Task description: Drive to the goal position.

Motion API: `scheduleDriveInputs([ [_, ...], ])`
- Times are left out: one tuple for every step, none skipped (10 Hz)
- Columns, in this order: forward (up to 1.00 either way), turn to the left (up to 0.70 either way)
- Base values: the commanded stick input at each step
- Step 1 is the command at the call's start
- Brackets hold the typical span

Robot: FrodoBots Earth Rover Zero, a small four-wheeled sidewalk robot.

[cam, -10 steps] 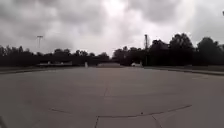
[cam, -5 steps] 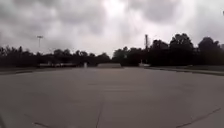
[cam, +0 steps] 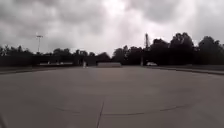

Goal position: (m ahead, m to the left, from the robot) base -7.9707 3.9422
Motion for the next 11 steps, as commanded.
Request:
scheduleDriveInputs([
  [0.7,0.0],
  [0.7,0.0],
  [0.7,0.0],
  [0.7,0.0],
  [0.7,0.0],
  [0.7,0.0],
  [0.7,0.0],
  [0.7,0.0],
  [0.7,0.0],
  [0.7,0.0],
  [0.7,0.0],
])
